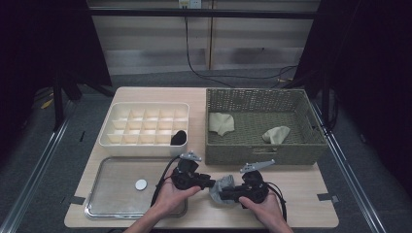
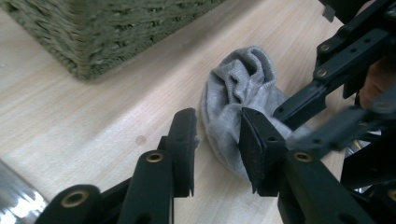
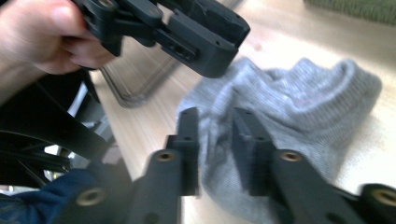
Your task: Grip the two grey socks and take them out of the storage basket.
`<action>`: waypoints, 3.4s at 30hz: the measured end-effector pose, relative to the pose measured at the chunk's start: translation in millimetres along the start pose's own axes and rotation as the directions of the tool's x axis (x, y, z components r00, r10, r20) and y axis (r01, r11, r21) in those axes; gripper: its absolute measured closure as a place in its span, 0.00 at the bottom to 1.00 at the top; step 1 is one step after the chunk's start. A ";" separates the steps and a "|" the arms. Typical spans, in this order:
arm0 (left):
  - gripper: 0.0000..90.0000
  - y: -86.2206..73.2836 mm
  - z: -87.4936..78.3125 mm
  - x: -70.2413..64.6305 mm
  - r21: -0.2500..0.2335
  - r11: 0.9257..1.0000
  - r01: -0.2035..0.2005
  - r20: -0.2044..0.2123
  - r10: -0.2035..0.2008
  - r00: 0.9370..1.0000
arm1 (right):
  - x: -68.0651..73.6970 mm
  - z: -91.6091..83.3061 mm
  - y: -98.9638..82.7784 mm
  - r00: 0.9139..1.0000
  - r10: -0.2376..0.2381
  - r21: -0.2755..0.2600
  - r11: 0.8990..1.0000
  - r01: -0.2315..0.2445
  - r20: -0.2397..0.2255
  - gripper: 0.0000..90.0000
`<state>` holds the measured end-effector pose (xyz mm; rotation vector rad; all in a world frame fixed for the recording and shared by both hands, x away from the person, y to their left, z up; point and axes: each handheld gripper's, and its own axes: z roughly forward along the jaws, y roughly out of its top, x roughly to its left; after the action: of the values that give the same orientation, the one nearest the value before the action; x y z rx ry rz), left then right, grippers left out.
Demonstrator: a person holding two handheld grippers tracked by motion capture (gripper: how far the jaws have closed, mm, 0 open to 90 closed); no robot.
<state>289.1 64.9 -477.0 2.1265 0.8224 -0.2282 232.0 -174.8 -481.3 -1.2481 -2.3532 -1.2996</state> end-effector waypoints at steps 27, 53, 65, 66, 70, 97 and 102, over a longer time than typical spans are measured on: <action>0.57 2.4 21.9 -6.6 0.068 0.998 -0.019 0.010 0.018 1.000 | -14.0 -0.8 -8.9 0.997 0.012 0.047 0.999 -0.016 0.078 0.97; 0.82 -7.6 28.6 -7.1 0.078 0.995 -0.064 -0.003 0.064 0.998 | -27.2 -5.8 -21.2 0.990 0.139 0.002 0.990 -0.139 0.036 0.70; 0.82 -8.6 27.7 -8.3 0.078 0.996 -0.053 -0.011 0.054 0.998 | -23.6 -11.1 -12.5 0.992 0.125 -0.064 0.990 -0.123 0.029 0.93; 0.82 -8.7 27.9 -8.8 0.077 0.996 -0.054 -0.008 0.054 0.998 | -22.4 -12.5 -11.1 0.993 0.116 -0.072 0.991 -0.113 0.030 0.93; 0.82 -9.1 31.5 -13.7 0.078 0.996 -0.043 -0.002 0.043 0.999 | -17.6 -16.5 -7.4 0.996 0.083 -0.089 0.993 -0.081 0.027 0.94; 0.69 -6.0 25.0 -13.4 0.067 0.998 -0.014 0.051 0.010 0.999 | -19.8 -32.9 -14.4 0.996 0.056 -0.090 0.995 -0.049 0.076 0.94; 0.84 -6.7 34.8 -14.1 0.096 0.995 -0.017 0.066 0.011 0.998 | -20.2 -36.0 -13.9 0.996 0.049 -0.104 0.994 -0.042 0.075 0.94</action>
<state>278.1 34.9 -497.7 2.2018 0.7717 -0.3351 226.3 -217.8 -478.3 -1.3973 -2.3212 -1.3972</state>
